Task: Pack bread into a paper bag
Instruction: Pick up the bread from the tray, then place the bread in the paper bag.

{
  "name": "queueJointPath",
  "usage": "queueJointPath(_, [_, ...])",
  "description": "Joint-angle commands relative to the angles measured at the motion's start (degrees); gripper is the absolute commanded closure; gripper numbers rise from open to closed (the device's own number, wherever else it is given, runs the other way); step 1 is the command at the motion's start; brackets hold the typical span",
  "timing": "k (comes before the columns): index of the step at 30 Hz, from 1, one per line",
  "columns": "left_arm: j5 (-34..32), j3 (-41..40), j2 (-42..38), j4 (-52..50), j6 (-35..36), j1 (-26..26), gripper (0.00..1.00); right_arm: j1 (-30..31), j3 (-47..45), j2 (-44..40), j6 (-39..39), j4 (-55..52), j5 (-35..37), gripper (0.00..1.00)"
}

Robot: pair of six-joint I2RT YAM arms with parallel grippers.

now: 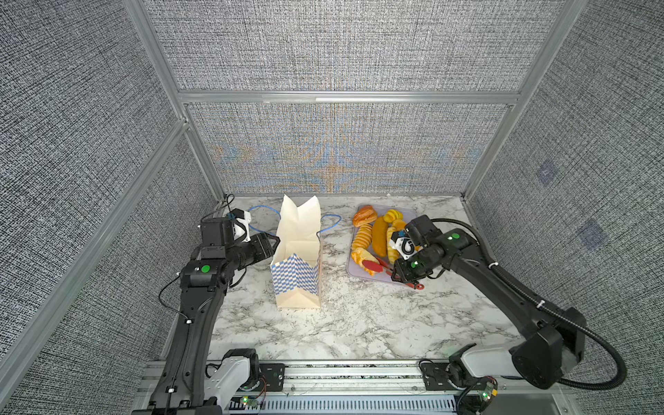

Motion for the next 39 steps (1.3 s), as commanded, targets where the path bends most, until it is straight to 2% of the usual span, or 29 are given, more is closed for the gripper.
queueJointPath(1, [0.1,0.4,-0.1,0.3,0.5,0.1,0.43,0.0,1.6,-1.8,1.0,-1.4,-0.7,0.69])
queueJointPath(11, [0.4,0.5,-0.5,0.4,0.1,0.1,0.46,0.0,12.6,-6.5,4.9,-2.7,2.4,0.70])
queueJointPath(19, [2.2,0.5,0.1,0.7,-0.4,-0.1,0.46,1.2,26.9,-6.2,8.2,-0.4,0.6,0.70])
queueJointPath(27, [2.8,0.7,0.9,-0.3,0.4,-0.1,0.35,11.0,40.8,0.4,9.5,0.5,1.0,0.70])
queueJointPath(31, [2.7,0.5,1.1,-0.6,0.8,-0.2,0.35,16.9,46.3,5.0,9.5,-0.4,2.4,0.69])
queueJointPath(35, [3.1,-0.1,1.4,-0.1,0.6,-0.5,0.42,21.7,52.3,10.2,8.9,-2.5,4.7,0.70])
queueJointPath(39, [3.1,-0.8,1.3,0.7,0.3,-0.7,0.50,24.1,55.0,13.8,8.8,-4.2,5.5,0.69])
